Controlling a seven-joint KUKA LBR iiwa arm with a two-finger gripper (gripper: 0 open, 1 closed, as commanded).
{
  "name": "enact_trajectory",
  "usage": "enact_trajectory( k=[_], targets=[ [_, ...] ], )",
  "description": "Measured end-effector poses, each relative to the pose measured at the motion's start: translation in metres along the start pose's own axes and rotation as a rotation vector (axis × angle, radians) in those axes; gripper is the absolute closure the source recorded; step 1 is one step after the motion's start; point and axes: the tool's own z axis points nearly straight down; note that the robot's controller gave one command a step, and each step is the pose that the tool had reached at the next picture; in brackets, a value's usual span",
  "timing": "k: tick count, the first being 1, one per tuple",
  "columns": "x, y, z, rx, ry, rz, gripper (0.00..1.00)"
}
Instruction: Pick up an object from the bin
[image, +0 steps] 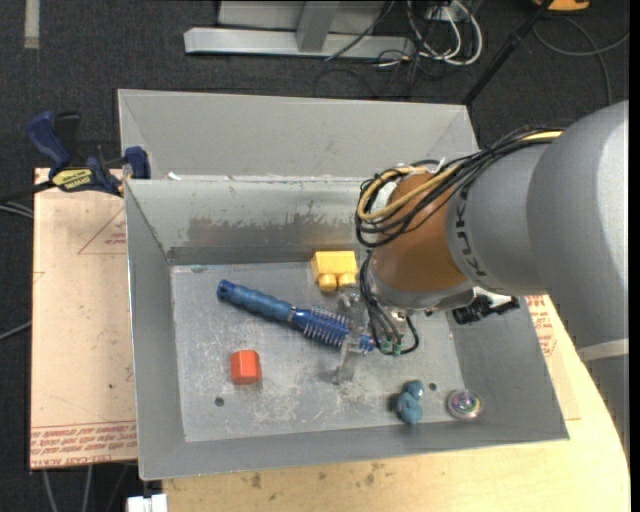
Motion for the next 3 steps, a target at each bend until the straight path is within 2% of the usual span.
enact_trajectory(
  k=[1, 2, 3],
  targets=[
    [-0.001, -0.004, -0.001, 0.003, -0.002, 0.004, 1.00],
    [-0.006, 0.023, -0.119, 0.000, -0.010, 0.005, 1.00],
    [-0.022, 0.012, -0.405, 0.002, -0.013, -0.135, 1.00]
  ],
)
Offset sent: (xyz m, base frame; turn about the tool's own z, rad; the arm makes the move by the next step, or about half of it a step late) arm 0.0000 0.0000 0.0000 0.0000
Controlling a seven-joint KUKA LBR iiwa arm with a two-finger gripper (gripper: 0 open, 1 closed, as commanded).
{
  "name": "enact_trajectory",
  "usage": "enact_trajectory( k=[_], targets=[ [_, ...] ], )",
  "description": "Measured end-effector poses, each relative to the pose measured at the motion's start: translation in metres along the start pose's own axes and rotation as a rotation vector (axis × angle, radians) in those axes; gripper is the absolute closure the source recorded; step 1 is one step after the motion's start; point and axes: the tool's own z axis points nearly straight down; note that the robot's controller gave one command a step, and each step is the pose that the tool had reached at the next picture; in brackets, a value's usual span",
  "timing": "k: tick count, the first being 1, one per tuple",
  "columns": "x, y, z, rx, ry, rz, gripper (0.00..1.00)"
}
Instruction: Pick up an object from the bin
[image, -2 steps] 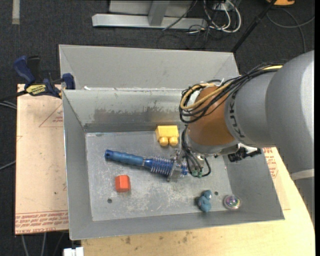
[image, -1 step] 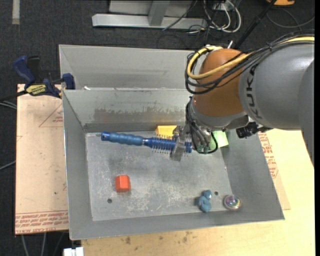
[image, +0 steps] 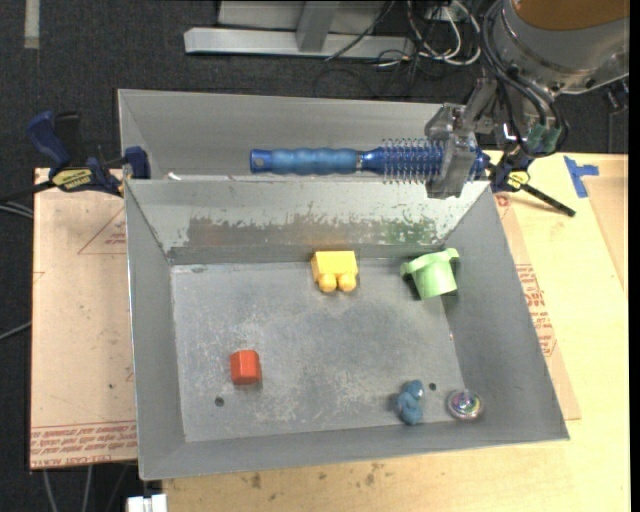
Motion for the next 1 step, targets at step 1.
enact_trajectory(
  k=[1],
  targets=[
    [-0.0067, -0.0335, 0.0131, -0.002, 0.009, -0.633, 1.00]
  ],
)
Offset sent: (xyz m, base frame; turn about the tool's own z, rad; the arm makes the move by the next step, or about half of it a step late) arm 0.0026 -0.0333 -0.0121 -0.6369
